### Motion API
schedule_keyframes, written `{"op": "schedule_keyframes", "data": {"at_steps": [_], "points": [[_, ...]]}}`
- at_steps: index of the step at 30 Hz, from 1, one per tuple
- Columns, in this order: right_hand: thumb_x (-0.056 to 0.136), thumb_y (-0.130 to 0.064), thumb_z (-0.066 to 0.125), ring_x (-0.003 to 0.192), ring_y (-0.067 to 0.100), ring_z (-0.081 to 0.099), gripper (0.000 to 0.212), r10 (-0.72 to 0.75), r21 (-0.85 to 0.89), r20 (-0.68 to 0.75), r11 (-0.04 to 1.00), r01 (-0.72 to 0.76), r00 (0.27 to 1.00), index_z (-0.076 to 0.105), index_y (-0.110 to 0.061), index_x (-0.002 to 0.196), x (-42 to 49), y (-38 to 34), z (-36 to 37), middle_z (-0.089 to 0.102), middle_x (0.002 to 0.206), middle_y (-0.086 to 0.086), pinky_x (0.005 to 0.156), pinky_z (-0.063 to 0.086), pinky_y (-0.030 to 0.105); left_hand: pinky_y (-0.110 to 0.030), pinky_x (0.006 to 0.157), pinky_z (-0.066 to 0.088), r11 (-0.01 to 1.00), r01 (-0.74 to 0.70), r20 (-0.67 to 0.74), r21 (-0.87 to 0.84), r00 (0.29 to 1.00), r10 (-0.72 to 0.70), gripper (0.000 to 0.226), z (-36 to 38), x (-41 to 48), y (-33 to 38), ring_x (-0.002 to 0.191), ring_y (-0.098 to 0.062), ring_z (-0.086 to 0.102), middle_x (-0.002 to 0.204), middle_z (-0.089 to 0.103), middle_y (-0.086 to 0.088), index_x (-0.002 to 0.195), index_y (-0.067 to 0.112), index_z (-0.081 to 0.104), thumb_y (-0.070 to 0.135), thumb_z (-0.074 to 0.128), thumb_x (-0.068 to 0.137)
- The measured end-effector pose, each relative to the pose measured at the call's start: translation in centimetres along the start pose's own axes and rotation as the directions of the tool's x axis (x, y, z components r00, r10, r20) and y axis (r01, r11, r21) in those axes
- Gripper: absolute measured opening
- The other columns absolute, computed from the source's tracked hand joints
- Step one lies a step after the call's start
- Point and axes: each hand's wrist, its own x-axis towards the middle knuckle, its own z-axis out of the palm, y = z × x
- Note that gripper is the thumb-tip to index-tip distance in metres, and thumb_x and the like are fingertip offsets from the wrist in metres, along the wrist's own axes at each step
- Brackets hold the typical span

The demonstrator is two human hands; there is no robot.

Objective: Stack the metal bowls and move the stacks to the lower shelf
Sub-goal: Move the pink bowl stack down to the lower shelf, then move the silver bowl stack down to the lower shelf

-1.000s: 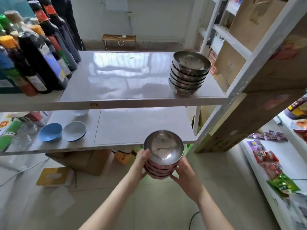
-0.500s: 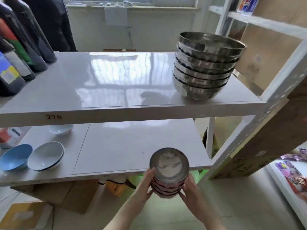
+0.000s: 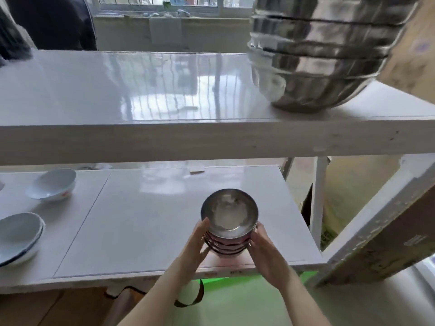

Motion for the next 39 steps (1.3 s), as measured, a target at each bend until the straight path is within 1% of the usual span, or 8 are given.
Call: {"op": "schedule_keyframes", "data": {"at_steps": [12, 17, 20, 24, 28, 30, 34, 39], "points": [[0.061, -0.059, 0.080, 0.133, 0.002, 0.044, 0.093, 0.107, -0.115, 0.068, 0.988, -0.099, 0.992, 0.039, -0.034, 0.140, 3.0, 1.1, -2.9, 0.053, 0.141, -0.018, 0.119, 0.019, 0.045, -0.028, 0.093, 0.038, 0.992, -0.062, 0.054, 0.114, 0.997, 0.057, 0.062, -0.2, 3.2, -0.2, 0.126, 0.014, 0.039, 0.130, 0.051, 0.037, 0.120, 0.061, 0.053, 0.080, 0.064, 0.063], [0.067, -0.058, 0.072, 0.124, -0.009, 0.046, 0.068, 0.154, -0.236, 0.057, 0.962, -0.136, 0.986, 0.047, -0.053, 0.129, 2.0, -0.1, -2.7, 0.052, 0.135, -0.031, 0.106, 0.029, 0.043, -0.037, 0.098, 0.032, 0.977, -0.033, 0.057, 0.212, 0.998, 0.022, 0.065, 0.1, 1.9, 1.2, 0.122, 0.014, 0.037, 0.117, 0.053, 0.046, 0.114, 0.068, 0.051, 0.087, 0.063, 0.052], [0.066, -0.048, 0.074, 0.137, 0.000, 0.036, 0.082, 0.135, -0.321, -0.041, 0.937, -0.141, 0.990, 0.039, -0.045, 0.140, 0.8, -1.4, -2.2, 0.040, 0.150, -0.016, 0.101, 0.034, 0.033, -0.040, 0.102, 0.028, 0.935, -0.043, 0.055, 0.353, 0.998, 0.025, 0.084, 0.4, 0.5, 2.6, 0.126, 0.010, 0.037, 0.132, 0.046, 0.041, 0.129, 0.064, 0.041, 0.089, 0.060, 0.051], [0.068, -0.057, 0.075, 0.144, 0.016, 0.029, 0.103, 0.037, -0.640, -0.224, 0.748, -0.176, 0.974, 0.023, -0.028, 0.152, -1.8, -3.1, -1.8, 0.030, 0.158, -0.002, 0.114, 0.030, 0.037, -0.039, 0.116, 0.023, 0.632, -0.032, -0.045, 0.775, 0.993, 0.106, 0.103, 0.1, -2.8, 4.2, 0.143, -0.011, 0.024, 0.157, 0.027, 0.010, 0.151, 0.039, 0.021, 0.092, 0.039, 0.064], [0.070, -0.077, 0.056, 0.147, 0.017, 0.022, 0.105, -0.120, -0.925, -0.273, 0.306, -0.226, 0.954, 0.013, -0.030, 0.153, -5.3, -4.5, -0.8, 0.020, 0.161, -0.005, 0.116, 0.025, 0.046, -0.043, 0.115, 0.024, -0.015, 0.074, -0.069, 0.997, 0.969, 0.236, 0.087, 0.4, -7.1, 5.9, 0.145, -0.022, 0.021, 0.160, 0.021, -0.004, 0.153, 0.035, 0.010, 0.081, 0.024, 0.081], [0.072, -0.079, 0.049, 0.148, 0.018, 0.018, 0.102, -0.170, -0.957, -0.269, 0.161, -0.242, 0.948, 0.010, -0.031, 0.153, -7.3, -5.4, -0.1, 0.016, 0.163, -0.001, 0.116, 0.020, 0.048, -0.045, 0.117, 0.018, -0.195, 0.092, -0.042, 0.977, 0.968, 0.246, 0.081, 1.1, -9.5, 7.0, 0.147, -0.023, 0.014, 0.161, 0.016, -0.006, 0.153, 0.035, 0.006, 0.076, 0.024, 0.085], [0.078, -0.080, 0.032, 0.150, 0.022, 0.010, 0.097, -0.210, -0.963, -0.233, -0.086, -0.255, 0.949, 0.000, -0.029, 0.154, -12.4, -8.2, 1.4, 0.008, 0.164, 0.005, 0.118, 0.012, 0.048, -0.049, 0.117, 0.006, -0.403, 0.096, 0.005, 0.910, 0.970, 0.242, 0.079, 2.9, -14.3, 9.5, 0.149, -0.025, 0.005, 0.163, 0.007, -0.007, 0.154, 0.032, 0.002, 0.072, 0.020, 0.088], [0.081, -0.078, 0.032, 0.151, 0.024, 0.008, 0.095, -0.223, -0.944, -0.233, -0.181, -0.275, 0.947, 0.000, -0.027, 0.155, -18.6, -13.7, 4.1, 0.008, 0.164, 0.006, 0.118, 0.013, 0.047, -0.054, 0.116, -0.001, -0.422, 0.054, 0.051, 0.905, 0.971, 0.234, 0.080, 5.8, -20.3, 13.2, 0.149, -0.030, 0.002, 0.162, 0.006, -0.013, 0.154, 0.031, 0.002, 0.072, 0.019, 0.087]]}}
